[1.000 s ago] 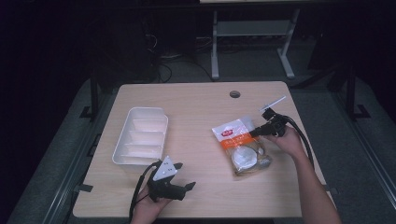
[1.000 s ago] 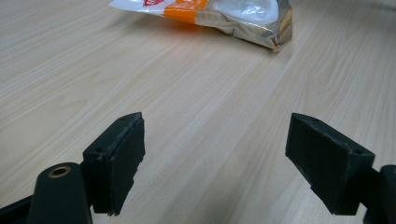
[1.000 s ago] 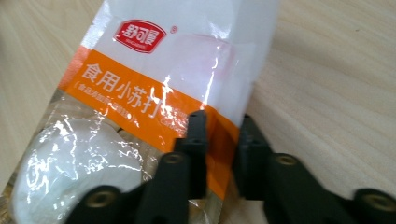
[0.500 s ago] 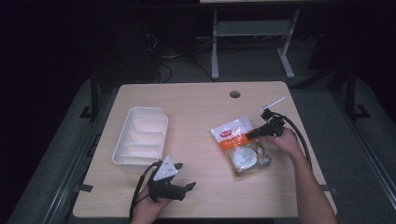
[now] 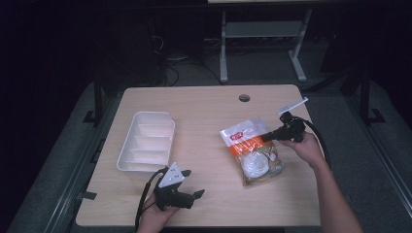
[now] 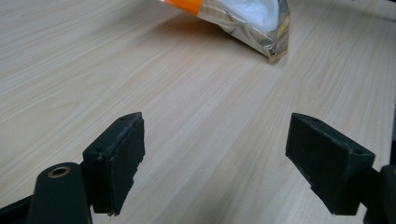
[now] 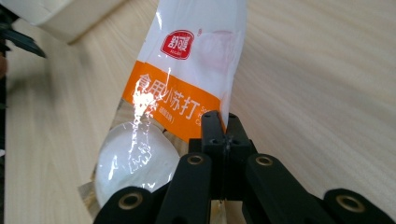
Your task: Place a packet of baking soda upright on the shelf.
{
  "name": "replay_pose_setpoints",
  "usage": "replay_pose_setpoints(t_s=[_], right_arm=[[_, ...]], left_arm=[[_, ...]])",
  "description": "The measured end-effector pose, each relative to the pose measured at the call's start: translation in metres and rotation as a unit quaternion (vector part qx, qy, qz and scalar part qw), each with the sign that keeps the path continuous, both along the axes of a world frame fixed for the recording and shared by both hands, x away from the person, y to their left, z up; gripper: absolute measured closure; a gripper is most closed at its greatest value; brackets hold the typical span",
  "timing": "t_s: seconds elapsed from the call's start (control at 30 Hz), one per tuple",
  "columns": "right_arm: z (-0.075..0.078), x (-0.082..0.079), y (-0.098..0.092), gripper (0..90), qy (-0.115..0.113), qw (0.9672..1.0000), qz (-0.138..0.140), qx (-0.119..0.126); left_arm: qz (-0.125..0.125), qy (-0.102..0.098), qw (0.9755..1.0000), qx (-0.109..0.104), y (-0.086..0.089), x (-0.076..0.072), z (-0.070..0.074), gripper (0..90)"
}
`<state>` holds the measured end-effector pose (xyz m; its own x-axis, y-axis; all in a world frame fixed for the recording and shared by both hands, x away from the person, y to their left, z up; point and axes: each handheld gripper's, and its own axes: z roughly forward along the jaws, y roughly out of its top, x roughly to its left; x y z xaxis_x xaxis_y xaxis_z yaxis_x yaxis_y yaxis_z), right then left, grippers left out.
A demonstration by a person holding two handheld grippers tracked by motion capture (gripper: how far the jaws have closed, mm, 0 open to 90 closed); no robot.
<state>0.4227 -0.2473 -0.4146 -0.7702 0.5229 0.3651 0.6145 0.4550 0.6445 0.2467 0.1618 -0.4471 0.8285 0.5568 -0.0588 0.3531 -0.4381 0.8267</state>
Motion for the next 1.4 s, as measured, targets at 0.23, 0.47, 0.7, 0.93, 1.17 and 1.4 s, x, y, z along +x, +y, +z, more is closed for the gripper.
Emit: replay_pose_setpoints(t_s=[0.23, 0.47, 0.7, 0.93, 1.17, 1.4], right_arm=[[0.029, -0.030, -0.007, 89.9, -0.050, 0.9981, 0.005, 0.036], [0.062, -0.065, -0.002, 90.0, -0.111, 0.9924, 0.024, 0.046], [0.082, -0.094, 0.009, 90.0, -0.160, 0.9855, 0.041, 0.039], [0.095, -0.103, 0.018, 90.0, -0.180, 0.9808, 0.051, 0.056], [0.100, -0.117, 0.051, 90.0, -0.188, 0.9737, 0.098, 0.085], [0.094, -0.125, 0.079, 90.0, -0.187, 0.9685, 0.130, 0.100]], left_arm=[[-0.008, 0.025, 0.9990, -0.036, -0.002, 0.000, 0.004, 19.0], [-0.019, 0.021, 0.9987, -0.043, -0.005, -0.002, 0.011, 19.2], [-0.033, 0.007, 0.9985, -0.043, -0.010, 0.003, 0.017, 19.7], [-0.031, 0.011, 0.9973, -0.066, -0.009, 0.012, 0.019, 19.7], [-0.047, 0.010, 0.9952, -0.085, -0.013, 0.014, 0.018, 19.9], [-0.069, 0.027, 0.9904, -0.117, -0.018, 0.023, 0.015, 23.8]])
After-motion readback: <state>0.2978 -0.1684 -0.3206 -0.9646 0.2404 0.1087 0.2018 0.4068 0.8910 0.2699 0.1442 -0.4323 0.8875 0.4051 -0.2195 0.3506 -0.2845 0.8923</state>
